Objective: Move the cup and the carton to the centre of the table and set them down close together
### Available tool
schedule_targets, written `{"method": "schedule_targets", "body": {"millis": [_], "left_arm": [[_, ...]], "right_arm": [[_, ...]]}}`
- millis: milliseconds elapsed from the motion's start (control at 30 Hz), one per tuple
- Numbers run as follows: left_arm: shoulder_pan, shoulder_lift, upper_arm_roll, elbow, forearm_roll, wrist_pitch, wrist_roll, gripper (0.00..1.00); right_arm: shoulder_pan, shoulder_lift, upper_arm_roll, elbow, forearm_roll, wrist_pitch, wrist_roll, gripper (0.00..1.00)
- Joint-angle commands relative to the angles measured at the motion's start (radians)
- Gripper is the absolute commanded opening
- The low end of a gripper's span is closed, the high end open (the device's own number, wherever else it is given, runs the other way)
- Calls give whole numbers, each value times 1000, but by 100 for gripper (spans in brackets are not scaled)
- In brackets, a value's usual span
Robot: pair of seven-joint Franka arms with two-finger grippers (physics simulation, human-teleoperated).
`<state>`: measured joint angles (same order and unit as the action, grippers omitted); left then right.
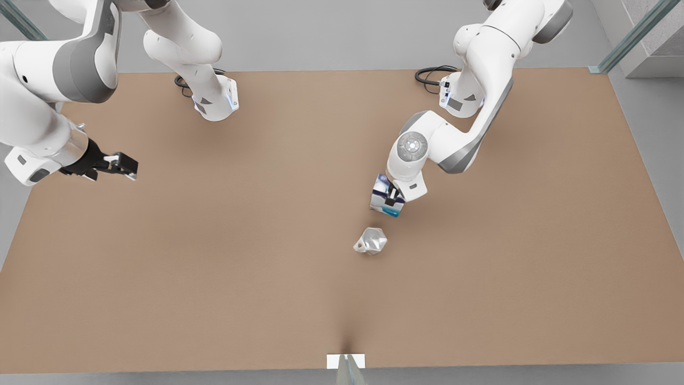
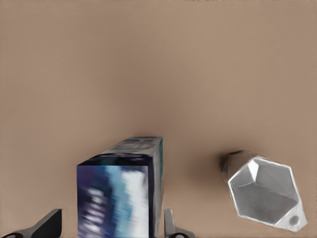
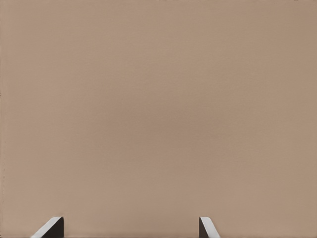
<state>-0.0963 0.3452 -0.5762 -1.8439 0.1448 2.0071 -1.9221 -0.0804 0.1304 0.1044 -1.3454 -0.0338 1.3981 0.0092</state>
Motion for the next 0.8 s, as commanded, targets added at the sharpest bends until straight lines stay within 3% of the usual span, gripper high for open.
{"method": "schedule_targets", "body": {"millis": [0, 200, 233, 267, 300, 333, 367, 400, 533, 767], "left_arm": [[0, 0, -1, 0, -1, 1, 0, 100], [1, -2, 1, 106, -17, -106, 11, 100], [59, -25, 21, 213, -105, -250, 179, 100], [159, -26, 119, 376, -178, -517, 645, 100], [251, -25, 214, 430, -179, -623, 1107, 100], [270, -23, 360, 437, -171, -637, 1495, 100], [271, -15, 440, 439, -168, -636, 1734, 100], [305, -20, 450, 471, -169, -631, 1879, 100], [280, -172, 449, 485, -200, -617, 1878, 100], [245, -153, 447, 485, -151, -619, 1882, 100]], "right_arm": [[-6, 0, 0, 0, 0, -1, 0, 100], [-7, 3, -2, -1, -1, 1, 0, 100], [-7, 3, -2, -1, 0, 1, 0, 100], [-6, 6, 0, -1, 0, 1, 0, 100], [-7, 6, 0, 0, 2, 1, 0, 100], [-7, 6, 0, 0, 2, 1, 0, 100], [-6, 6, 0, 0, 2, 1, 0, 100], [-4, 5, 0, 0, 3, -1, 0, 100], [-5, 8, 0, -1, 3, -1, 2, 100], [-6, 8, 0, 0, 5, -1, 2, 100]]}}
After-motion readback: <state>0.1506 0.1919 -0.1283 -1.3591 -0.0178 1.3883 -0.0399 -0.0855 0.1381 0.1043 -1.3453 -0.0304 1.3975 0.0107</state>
